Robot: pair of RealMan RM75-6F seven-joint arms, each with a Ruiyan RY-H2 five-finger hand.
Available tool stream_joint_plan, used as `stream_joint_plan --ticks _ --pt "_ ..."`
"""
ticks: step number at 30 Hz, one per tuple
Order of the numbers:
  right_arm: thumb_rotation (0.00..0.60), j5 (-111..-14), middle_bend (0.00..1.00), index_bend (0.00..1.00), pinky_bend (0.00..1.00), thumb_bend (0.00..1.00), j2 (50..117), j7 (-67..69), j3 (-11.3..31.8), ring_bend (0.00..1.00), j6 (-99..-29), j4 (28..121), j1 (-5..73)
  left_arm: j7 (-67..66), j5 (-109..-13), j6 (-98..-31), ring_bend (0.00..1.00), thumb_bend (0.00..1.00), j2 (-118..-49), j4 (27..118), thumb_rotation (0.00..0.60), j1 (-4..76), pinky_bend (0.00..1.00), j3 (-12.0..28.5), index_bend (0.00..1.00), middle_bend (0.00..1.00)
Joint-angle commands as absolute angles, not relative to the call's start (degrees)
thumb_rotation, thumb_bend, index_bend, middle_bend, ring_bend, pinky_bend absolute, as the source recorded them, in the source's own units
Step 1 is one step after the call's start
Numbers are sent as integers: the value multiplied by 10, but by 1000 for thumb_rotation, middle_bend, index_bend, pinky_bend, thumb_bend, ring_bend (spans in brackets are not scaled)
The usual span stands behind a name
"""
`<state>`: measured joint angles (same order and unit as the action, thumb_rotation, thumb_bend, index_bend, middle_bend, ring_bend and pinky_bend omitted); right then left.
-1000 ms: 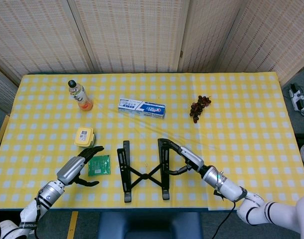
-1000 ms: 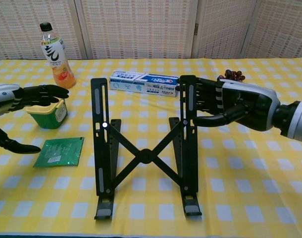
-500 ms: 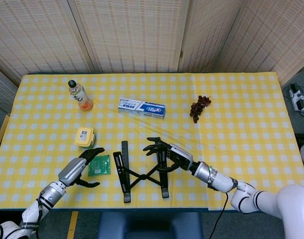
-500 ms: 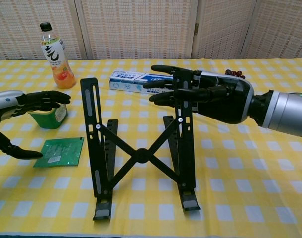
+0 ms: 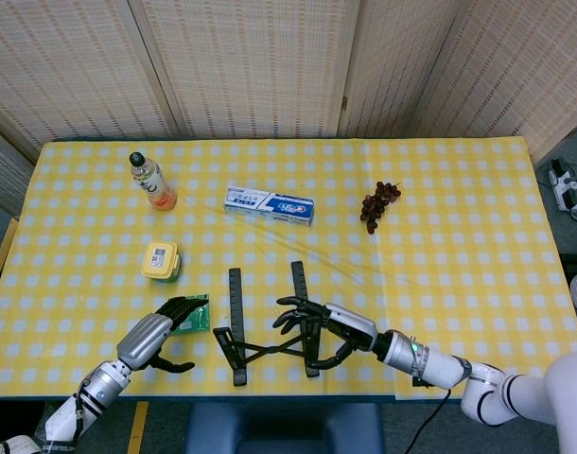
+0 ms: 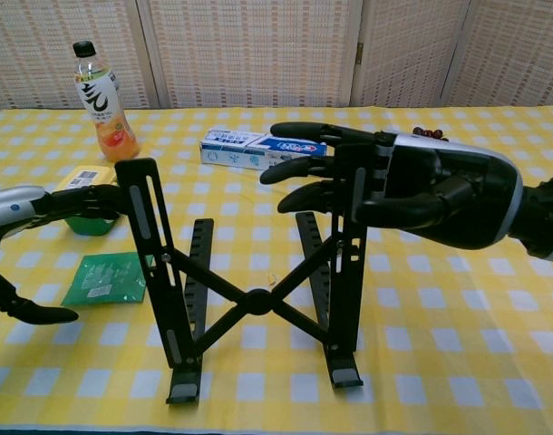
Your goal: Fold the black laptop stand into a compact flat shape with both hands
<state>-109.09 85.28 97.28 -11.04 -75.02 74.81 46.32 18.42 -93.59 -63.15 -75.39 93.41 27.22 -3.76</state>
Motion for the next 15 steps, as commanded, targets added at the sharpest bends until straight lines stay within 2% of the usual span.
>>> stream_joint_plan --ticks 1,15 --pt "600 -1096 250 96 77 261 844 960 -123 256 -760 760 457 169 -942 -632 141 210 -760 939 600 274 108 -41 115 157" --pt "600 -1103 250 96 78 261 864 953 -164 256 -776 747 441 115 -917 -631 163 209 -779 938 600 274 116 -31 137 182"
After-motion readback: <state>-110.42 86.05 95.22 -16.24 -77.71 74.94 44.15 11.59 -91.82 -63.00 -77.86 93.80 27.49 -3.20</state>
